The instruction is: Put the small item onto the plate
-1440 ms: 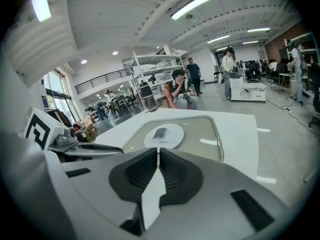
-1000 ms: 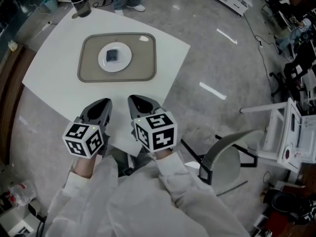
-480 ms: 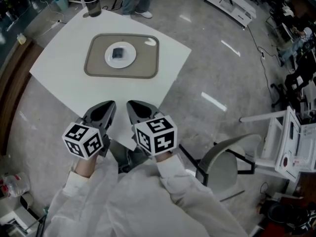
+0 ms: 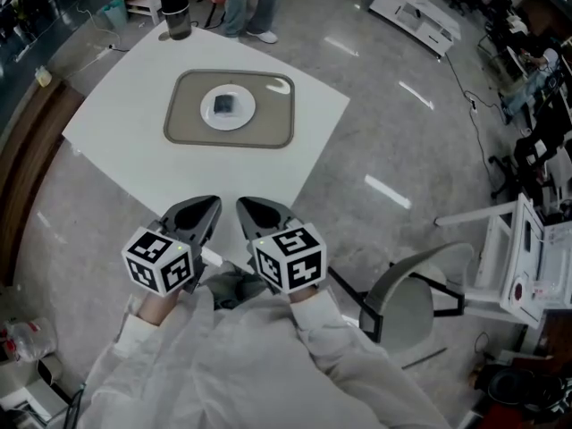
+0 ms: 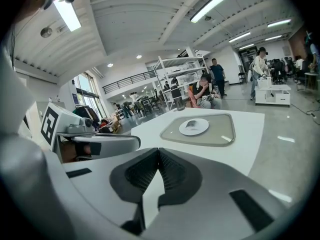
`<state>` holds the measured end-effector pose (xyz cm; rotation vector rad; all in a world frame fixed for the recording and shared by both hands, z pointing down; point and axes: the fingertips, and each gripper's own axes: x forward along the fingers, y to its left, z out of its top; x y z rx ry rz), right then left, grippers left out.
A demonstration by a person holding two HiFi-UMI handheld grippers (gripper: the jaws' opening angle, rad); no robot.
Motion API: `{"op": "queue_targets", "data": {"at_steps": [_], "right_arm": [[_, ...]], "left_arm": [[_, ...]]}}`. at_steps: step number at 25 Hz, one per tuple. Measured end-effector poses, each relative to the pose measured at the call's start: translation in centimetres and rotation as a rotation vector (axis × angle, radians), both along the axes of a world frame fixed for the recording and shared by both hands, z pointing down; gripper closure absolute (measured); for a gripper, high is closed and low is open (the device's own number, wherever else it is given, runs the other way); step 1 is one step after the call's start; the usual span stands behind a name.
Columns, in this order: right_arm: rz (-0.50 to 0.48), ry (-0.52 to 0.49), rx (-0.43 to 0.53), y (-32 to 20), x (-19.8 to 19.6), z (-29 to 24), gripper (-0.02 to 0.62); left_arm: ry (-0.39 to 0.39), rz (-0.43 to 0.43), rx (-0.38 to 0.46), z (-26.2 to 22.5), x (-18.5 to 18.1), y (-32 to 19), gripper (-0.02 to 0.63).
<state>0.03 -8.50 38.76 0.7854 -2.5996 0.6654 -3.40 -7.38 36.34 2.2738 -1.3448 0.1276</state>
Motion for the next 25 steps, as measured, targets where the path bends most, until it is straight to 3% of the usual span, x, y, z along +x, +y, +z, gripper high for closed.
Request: {"op": "queue_targets", "data": {"at_steps": [14,25], "right_arm": [[0.001,0.08,0.025,2.1,-1.0,-0.2,0.58],[-0.001,0.087,0.054,2.7,-0.9,-0.5,0.581]], "left_arm": [[0.026,0.08,-0.002,-0.3,-0.2,2.8,0.597],[0.037,0.12,-0.002,-0.3,0.4,3.2,0.597]]}}
